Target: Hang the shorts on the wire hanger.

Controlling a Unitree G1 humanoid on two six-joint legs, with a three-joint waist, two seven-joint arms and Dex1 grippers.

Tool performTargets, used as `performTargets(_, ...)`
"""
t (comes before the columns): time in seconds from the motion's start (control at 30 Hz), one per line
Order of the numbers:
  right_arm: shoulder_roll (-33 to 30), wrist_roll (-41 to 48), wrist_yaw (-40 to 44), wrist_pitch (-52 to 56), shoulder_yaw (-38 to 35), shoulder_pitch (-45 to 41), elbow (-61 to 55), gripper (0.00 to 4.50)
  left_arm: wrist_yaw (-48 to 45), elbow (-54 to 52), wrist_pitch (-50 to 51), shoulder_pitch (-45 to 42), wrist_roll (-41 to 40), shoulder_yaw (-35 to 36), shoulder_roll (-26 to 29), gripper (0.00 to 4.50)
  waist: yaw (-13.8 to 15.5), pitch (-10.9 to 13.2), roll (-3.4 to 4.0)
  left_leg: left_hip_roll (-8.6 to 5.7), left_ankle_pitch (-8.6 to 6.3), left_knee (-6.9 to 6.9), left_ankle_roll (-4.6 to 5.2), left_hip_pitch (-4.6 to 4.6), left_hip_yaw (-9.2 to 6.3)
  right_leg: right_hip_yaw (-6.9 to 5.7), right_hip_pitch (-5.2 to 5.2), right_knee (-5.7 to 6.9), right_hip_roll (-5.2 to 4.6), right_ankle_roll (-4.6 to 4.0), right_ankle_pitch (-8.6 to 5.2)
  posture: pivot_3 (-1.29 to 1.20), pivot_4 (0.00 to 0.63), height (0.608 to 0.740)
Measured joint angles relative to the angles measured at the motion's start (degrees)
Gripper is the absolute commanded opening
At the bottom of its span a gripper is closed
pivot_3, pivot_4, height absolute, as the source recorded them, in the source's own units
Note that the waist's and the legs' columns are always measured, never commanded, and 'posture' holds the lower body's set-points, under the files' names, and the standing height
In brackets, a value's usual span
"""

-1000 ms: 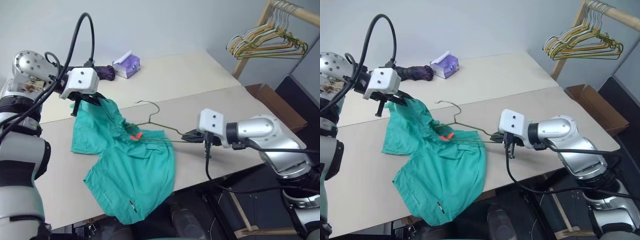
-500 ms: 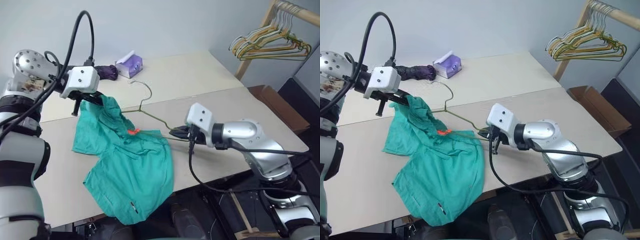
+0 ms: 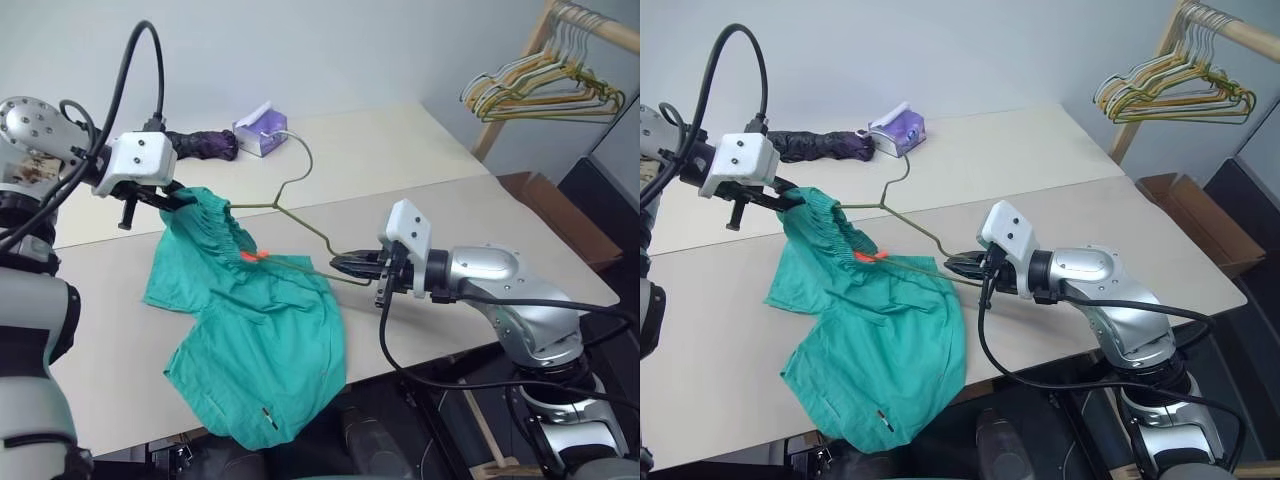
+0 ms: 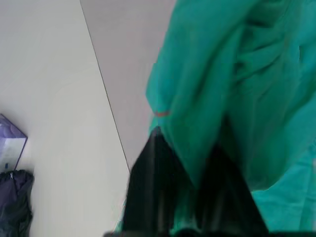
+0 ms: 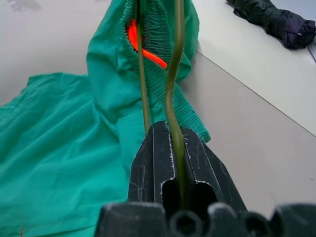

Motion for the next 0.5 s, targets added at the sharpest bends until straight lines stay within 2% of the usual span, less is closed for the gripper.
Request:
performTargets(0.3, -4.91, -0.65, 0.71, -0.05, 0.20, 0.00, 0.41, 0.00, 0.00, 1.30, 0.23, -1.67, 2.36, 1.56, 1.55, 4.48, 0.67, 0.00, 0.00, 0.00, 0.00, 0.00, 0.00, 0.00, 0.01, 0.01, -0.01, -0.02, 0.01, 0.00, 0.00, -0.16, 0.052, 0.740)
performTargets(0.43, -7.85, -1.85, 1.77, -1.01, 0.43, -0.01, 1.42, 0.00, 0.00, 1.66, 0.12, -3.85, 2.60, 2.09, 2.73, 4.48, 1.13, 0.00, 0.00, 0.00, 0.00, 0.00, 0.00, 0.01, 0.03, 0.01, -0.01, -0.02, -0.01, 0.00, -0.01, -0.17, 0.034, 0.740)
performTargets(0.5, -9.74, -2.60, 3.02, -2.14, 0.53, -0.29, 1.97, 0.00, 0.00, -0.32, 0.51, -3.37, -0.26, 0.75, 2.97, 4.48, 1.27, -0.01, -0.01, 0.01, 0.00, 0.00, 0.00, 0.00, 0.02, 0.00, -0.01, -0.01, -0.01, 0.00, -0.01, -0.18, 0.029, 0.740)
